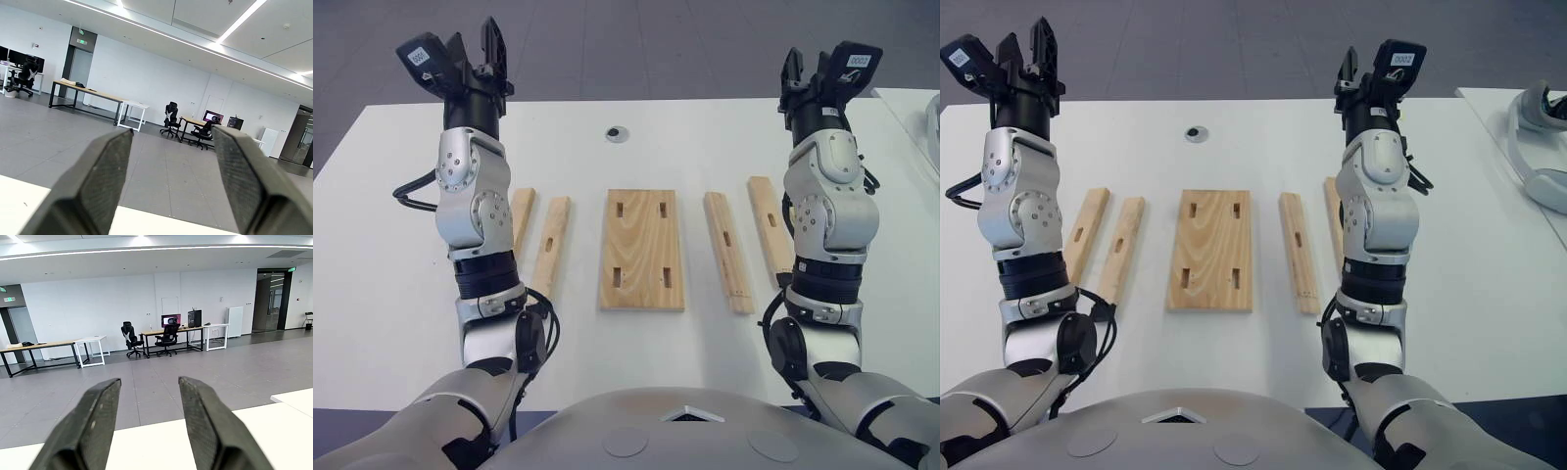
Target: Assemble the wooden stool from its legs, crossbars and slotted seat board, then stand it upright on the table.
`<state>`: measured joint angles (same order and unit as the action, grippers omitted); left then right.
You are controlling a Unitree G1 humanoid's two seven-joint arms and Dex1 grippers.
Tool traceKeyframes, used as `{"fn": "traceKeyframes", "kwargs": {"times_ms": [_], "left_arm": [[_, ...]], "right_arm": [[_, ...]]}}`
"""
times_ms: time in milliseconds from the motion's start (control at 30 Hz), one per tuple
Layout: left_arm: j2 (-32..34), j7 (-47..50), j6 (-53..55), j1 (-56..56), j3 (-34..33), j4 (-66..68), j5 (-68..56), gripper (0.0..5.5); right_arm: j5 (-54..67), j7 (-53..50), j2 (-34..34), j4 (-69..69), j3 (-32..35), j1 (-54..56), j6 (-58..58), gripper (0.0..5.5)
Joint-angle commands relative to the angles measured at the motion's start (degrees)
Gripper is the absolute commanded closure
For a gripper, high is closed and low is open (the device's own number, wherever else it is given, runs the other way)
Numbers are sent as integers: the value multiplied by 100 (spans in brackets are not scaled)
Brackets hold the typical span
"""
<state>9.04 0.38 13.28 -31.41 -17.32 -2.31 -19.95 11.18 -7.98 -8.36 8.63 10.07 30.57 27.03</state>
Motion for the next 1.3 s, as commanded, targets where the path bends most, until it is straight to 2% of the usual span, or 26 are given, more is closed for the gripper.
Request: {"fn": "traceKeyframes", "kwargs": {"times_ms": [33, 300, 500, 567, 700, 867, 967, 1067, 1300], "left_arm": [[99, -96, -25, 7, 32, 82, 45, 256], [176, -182, -64, 120, 104, -6, 177, 256], [530, -323, -78, 138, -9, 87, 303, 256], [877, -468, 286, 325, 38, -49, 400, 256], [2123, -847, 1030, 624, -315, 554, 651, 256], [3125, -2047, 1846, 1104, 84, 1861, 810, 256], [3325, -2700, 2230, 1466, 222, 2128, 677, 256], [3414, -3139, 2144, 1778, 350, 2463, 764, 256], [3134, -3424, 2011, 2177, 453, 2965, 722, 256]], "right_arm": [[53, -10, 146, 126, 61, -103, 45, 328], [161, -12, 280, 200, 252, -136, 208, 328], [111, 31, 266, 228, 226, -147, 251, 328], [102, 36, 271, 233, 202, -136, 273, 328], [89, -60, 315, 337, 262, -251, 331, 328], [60, -132, 452, 408, 222, -311, 412, 328], [49, -162, 486, 460, 246, -370, 461, 328], [37, -192, 517, 472, 251, -387, 485, 328], [32, -169, 508, 445, 264, -326, 527, 328]]}}
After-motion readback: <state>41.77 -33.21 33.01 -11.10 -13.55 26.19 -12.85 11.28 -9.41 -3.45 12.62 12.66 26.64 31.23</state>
